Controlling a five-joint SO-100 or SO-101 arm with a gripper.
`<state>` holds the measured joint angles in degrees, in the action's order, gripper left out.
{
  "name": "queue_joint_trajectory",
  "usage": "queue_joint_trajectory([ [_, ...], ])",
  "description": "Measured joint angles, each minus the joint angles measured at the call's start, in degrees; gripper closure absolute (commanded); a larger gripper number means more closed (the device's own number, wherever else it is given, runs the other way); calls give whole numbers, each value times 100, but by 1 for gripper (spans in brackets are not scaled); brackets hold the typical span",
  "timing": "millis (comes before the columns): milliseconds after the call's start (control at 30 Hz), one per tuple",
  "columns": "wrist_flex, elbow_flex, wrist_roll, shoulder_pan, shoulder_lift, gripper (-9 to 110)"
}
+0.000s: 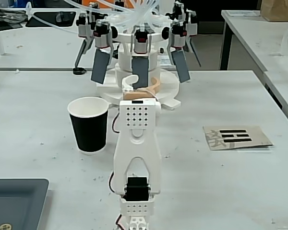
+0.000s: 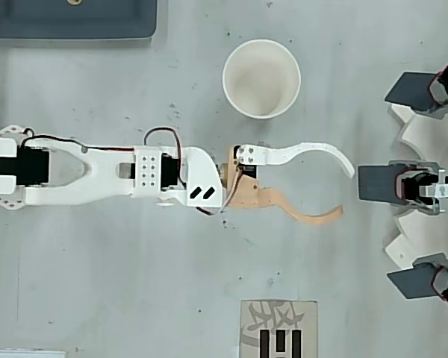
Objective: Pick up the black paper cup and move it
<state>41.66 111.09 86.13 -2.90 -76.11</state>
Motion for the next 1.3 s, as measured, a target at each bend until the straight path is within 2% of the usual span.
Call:
queue_joint_trajectory([
  [133, 642, 475, 220, 105, -281, 97],
  [233, 606, 1266, 334, 123, -290, 97],
  [633, 633, 1485, 316, 114, -396, 97],
  [1300, 686, 2988, 316, 114, -1960, 96],
])
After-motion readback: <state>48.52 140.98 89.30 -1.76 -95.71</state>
